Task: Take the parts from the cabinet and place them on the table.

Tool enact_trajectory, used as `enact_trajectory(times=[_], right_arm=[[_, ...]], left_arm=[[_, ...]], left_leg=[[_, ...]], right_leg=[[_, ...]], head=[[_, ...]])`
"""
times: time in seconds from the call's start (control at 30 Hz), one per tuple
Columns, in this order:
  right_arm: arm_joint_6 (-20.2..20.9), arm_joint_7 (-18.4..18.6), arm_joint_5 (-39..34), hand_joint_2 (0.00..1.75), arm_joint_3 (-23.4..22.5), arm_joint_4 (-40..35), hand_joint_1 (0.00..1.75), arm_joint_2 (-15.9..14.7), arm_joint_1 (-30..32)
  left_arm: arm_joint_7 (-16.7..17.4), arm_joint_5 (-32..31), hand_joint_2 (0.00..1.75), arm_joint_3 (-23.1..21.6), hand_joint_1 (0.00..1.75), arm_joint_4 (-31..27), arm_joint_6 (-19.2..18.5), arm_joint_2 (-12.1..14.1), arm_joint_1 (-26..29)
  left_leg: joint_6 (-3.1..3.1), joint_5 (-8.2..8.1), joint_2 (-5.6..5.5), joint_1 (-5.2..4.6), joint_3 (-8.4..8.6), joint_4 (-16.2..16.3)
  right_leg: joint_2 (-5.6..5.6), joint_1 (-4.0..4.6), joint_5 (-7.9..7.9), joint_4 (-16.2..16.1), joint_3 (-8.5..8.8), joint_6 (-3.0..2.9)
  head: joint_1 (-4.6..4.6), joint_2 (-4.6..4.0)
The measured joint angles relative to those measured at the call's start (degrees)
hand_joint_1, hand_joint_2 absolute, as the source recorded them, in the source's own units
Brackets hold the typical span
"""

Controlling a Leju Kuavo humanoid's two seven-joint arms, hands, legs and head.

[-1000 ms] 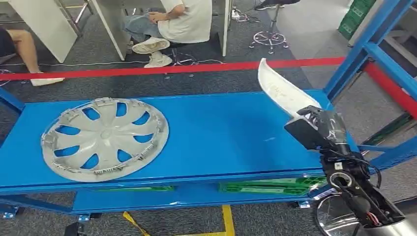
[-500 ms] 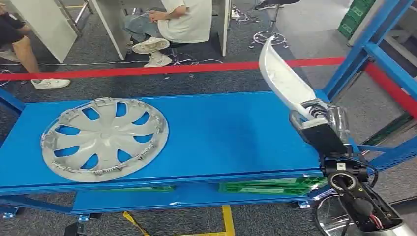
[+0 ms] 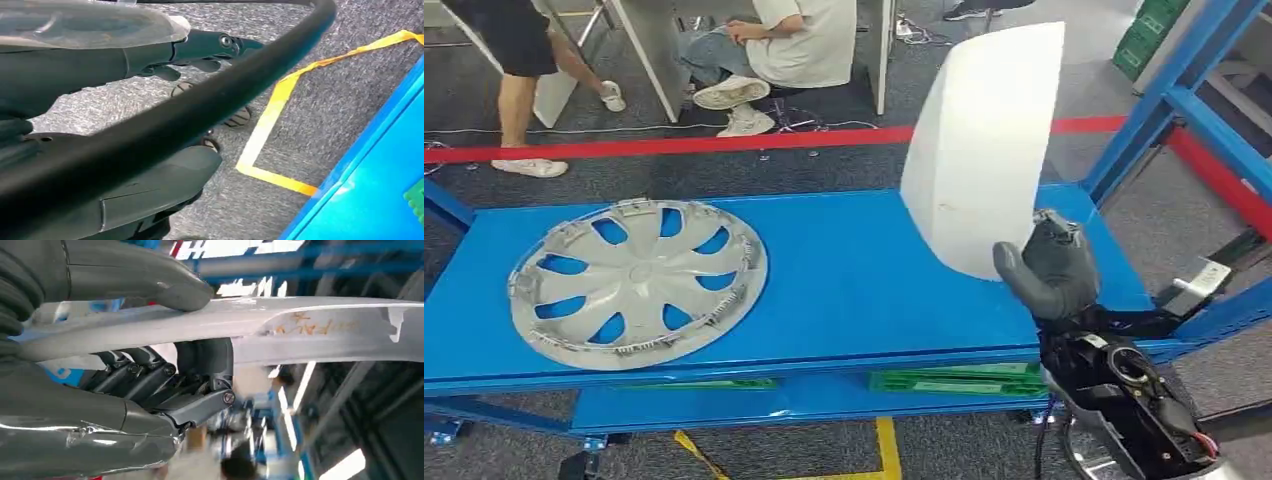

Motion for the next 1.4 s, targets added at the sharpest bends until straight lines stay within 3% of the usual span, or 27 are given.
enact_trajectory(times=[0.07,0.17,0.37,0.53,0.6,0.63,0.67,0.7,0.77,0.8,0.83,0.87,0.93,0.97,1.0,1.03,1.07,1.13,1.17,1.2,1.23,1.3,1.33,1.37,1.4], right_arm=[[3.3,-0.3,-2.7,1.75,1.3,0.0,1.75,1.0,-0.4],[4.5,-0.5,-3.9,1.75,2.9,0.2,1.75,2.2,-1.1],[17.6,0.1,-9.8,1.75,7.4,1.9,1.75,5.1,-2.8],[19.9,-0.3,-8.5,1.75,12.3,5.0,1.75,8.0,-3.6],[20.5,-0.5,-8.5,1.75,13.6,6.0,1.75,9.0,-3.8],[21.0,-0.5,-8.5,1.75,14.1,6.4,1.75,9.4,-4.0],[21.5,-0.5,-8.5,1.75,14.7,6.9,1.75,9.6,-4.1],[22.0,-0.5,-8.4,1.75,15.4,7.5,1.75,10.0,-4.6],[22.4,-0.5,-7.7,1.75,16.9,8.9,1.75,10.4,-4.7],[22.5,-0.6,-7.3,1.75,17.5,9.6,1.75,10.6,-4.5],[22.7,-0.7,-7.2,1.75,18.1,10.2,1.75,10.8,-4.3],[22.8,-0.8,-7.2,1.75,18.6,10.8,1.75,10.9,-4.3],[22.9,-0.9,-7.2,1.75,19.3,11.5,1.75,11.4,-4.3],[23.0,-0.9,-7.2,1.75,19.5,11.7,1.75,11.6,-4.3],[23.1,-0.9,-7.2,1.75,19.7,12.1,1.75,11.6,-4.5],[23.2,-1.0,-7.2,1.75,19.8,12.3,1.75,11.9,-4.6],[23.2,-1.1,-7.2,1.75,20.0,12.7,1.75,12.0,-4.6],[23.2,-1.1,-7.3,1.75,20.5,13.3,1.75,12.3,-4.7],[23.2,-1.1,-7.3,1.75,20.7,13.5,1.75,12.7,-4.8],[23.2,-1.0,-7.4,1.75,20.7,13.7,1.75,12.9,-4.9],[23.2,-1.0,-7.4,1.75,20.8,13.8,1.75,13.0,-5.0],[23.2,-1.0,-7.4,1.75,20.9,14.2,1.75,13.1,-4.9],[23.2,-1.0,-7.4,1.75,21.0,14.4,1.75,13.2,-4.9],[23.2,-0.9,-7.4,1.75,21.1,14.6,1.75,13.2,-5.0],[23.2,-1.0,-7.6,1.75,21.2,14.8,1.75,13.2,-5.0]], left_arm=[[0.1,-0.1,1.75,0.0,0.00,0.0,0.2,0.0,0.0],[0.1,-0.1,1.75,0.0,0.00,0.0,0.2,-0.1,0.0],[0.2,-0.2,1.75,0.0,0.00,0.0,0.3,-0.1,-0.1],[0.2,-0.2,1.75,0.0,0.00,0.0,0.4,-0.2,-0.1],[0.2,-0.1,1.75,0.0,0.00,0.0,0.5,-0.1,0.0],[0.2,-0.1,1.75,0.0,0.00,0.0,0.5,-0.2,-0.1],[0.1,0.1,1.75,0.0,0.00,0.0,0.5,-0.3,-0.1],[0.2,0.1,1.75,0.0,0.00,0.0,0.6,-0.3,-0.1],[0.2,0.3,1.75,0.0,0.00,0.0,0.7,-0.3,-0.1],[0.2,0.5,1.75,0.0,0.00,0.0,0.9,-0.3,-0.1],[0.2,0.7,1.75,0.0,0.00,0.0,0.9,-0.3,0.0],[0.2,0.7,1.75,0.0,0.00,0.0,0.9,-0.3,0.1],[0.2,0.8,1.75,0.0,0.00,0.0,0.9,-0.4,0.0],[0.2,0.8,1.75,0.0,0.00,0.0,0.9,-0.4,0.0],[0.1,0.9,1.75,0.0,0.00,0.1,1.0,0.0,0.0],[0.2,0.9,1.75,0.0,0.00,0.1,1.0,-0.2,-0.1],[0.2,0.9,1.75,0.0,0.00,0.1,1.0,-0.2,0.0],[0.2,1.1,1.75,0.0,0.00,0.1,1.1,-0.2,0.2],[0.2,1.1,1.75,0.0,0.00,0.1,1.1,-0.2,0.2],[0.2,1.2,1.75,0.0,0.00,0.1,1.2,-0.2,0.1],[0.2,1.2,1.75,0.0,0.00,0.1,1.2,-0.2,-0.1],[0.2,1.2,1.75,0.0,0.00,0.1,1.2,-0.2,-0.1],[0.2,1.2,1.75,0.0,0.00,0.1,1.2,-0.2,0.0],[0.2,1.3,1.75,0.0,0.00,0.1,1.2,-0.2,0.1],[0.2,1.4,1.75,0.0,0.00,0.1,1.3,-0.2,0.2]], left_leg=[[0.00,0.00,0.00,0.00,0.01,0.0],[0.00,0.00,0.00,0.00,0.00,0.0],[0.00,0.00,0.00,0.00,0.00,0.0],[-0.01,-0.01,-0.01,0.01,0.00,0.0],[0.80,-0.17,-0.17,-0.20,0.02,-0.2],[1.06,0.34,-0.12,0.07,0.62,-1.4],[1.07,0.83,0.03,0.63,1.38,-2.5],[1.19,0.84,-0.05,0.75,1.65,-2.8],[1.29,0.83,-0.17,0.83,1.72,-2.8],[1.22,0.78,-0.37,0.86,1.71,-2.8],[1.05,0.67,-0.71,0.99,1.74,-2.7],[0.71,0.46,-1.21,1.21,1.86,-2.5],[-0.26,-0.17,-2.15,1.84,2.05,-1.7],[-0.92,-0.66,-2.55,2.19,2.05,-1.0],[-1.59,-0.90,-3.12,1.71,1.48,-0.6],[-1.97,-0.81,-3.36,1.87,0.86,0.1],[-2.44,-0.54,-3.50,2.11,0.69,-0.1],[-3.13,-0.20,-4.10,2.29,0.56,-0.4],[-3.15,-0.92,-3.25,2.37,0.44,0.3],[-3.06,-2.29,-1.47,2.12,-0.96,2.9],[-3.03,-4.42,-0.64,1.95,-3.49,7.7],[-2.88,-7.65,-0.21,1.60,-8.85,17.4],[-2.65,-7.64,-0.14,1.45,-10.35,19.6],[-2.25,-6.32,-0.12,1.23,-10.26,18.7],[-1.70,-3.95,-0.07,0.89,-8.73,15.2]], right_leg=[[0.00,0.00,0.00,0.0,0.00,0.00],[-0.01,0.00,-0.02,0.0,0.00,-0.02],[0.00,0.01,-0.04,0.0,0.02,0.00],[-0.02,0.02,-0.08,0.0,0.01,-0.01],[-0.11,-0.45,0.23,-0.8,0.28,0.62],[-0.09,-0.02,0.25,-1.2,0.56,0.81],[-0.20,-0.18,-0.34,-0.2,-0.03,0.80],[-0.17,-0.15,-2.45,3.0,-1.33,0.85],[-0.15,-0.44,-6.82,12.8,-5.94,1.12],[-0.16,-0.63,-8.00,16.6,-7.92,1.34],[-0.17,-0.92,-7.65,18.0,-8.83,1.53],[-0.17,-1.28,-5.66,15.9,-8.12,1.83],[-0.04,-1.95,0.03,6.3,-3.60,2.40],[0.75,-2.34,1.08,2.0,-1.83,2.96],[2.88,-2.08,-0.49,1.6,-1.33,3.17],[2.79,-2.04,-0.55,1.9,-1.04,2.10],[2.49,-1.72,-0.56,2.2,-1.43,1.67],[1.89,-1.60,-0.40,2.3,-1.55,0.67],[1.31,-1.73,-0.25,2.0,-1.36,0.16],[0.92,-1.61,-0.29,2.0,-1.32,-0.18],[0.33,-1.38,-0.35,2.0,-1.33,-0.46],[-0.90,-0.79,-0.56,2.0,-1.32,-0.89],[-1.41,-0.45,-0.68,2.0,-1.24,-1.10],[-1.85,-0.18,-0.79,2.0,-1.09,-1.26],[-2.26,0.06,-0.96,2.0,-0.87,-1.49]], head=[[-0.02,0.00],[-0.07,0.00],[0.00,0.00],[-0.07,0.00],[-0.20,0.00],[-0.44,0.00],[-0.35,0.00],[0.11,0.00],[0.74,0.00],[0.81,0.00],[0.92,0.00],[0.94,0.00],[1.05,0.00],[1.27,0.00],[1.79,-0.02],[1.92,0.00],[1.36,-0.02],[1.09,0.00],[0.70,0.00],[-0.26,0.00],[-0.79,0.00],[-1.77,0.00],[-1.94,0.00],[-2.14,0.00],[-2.27,0.00]])
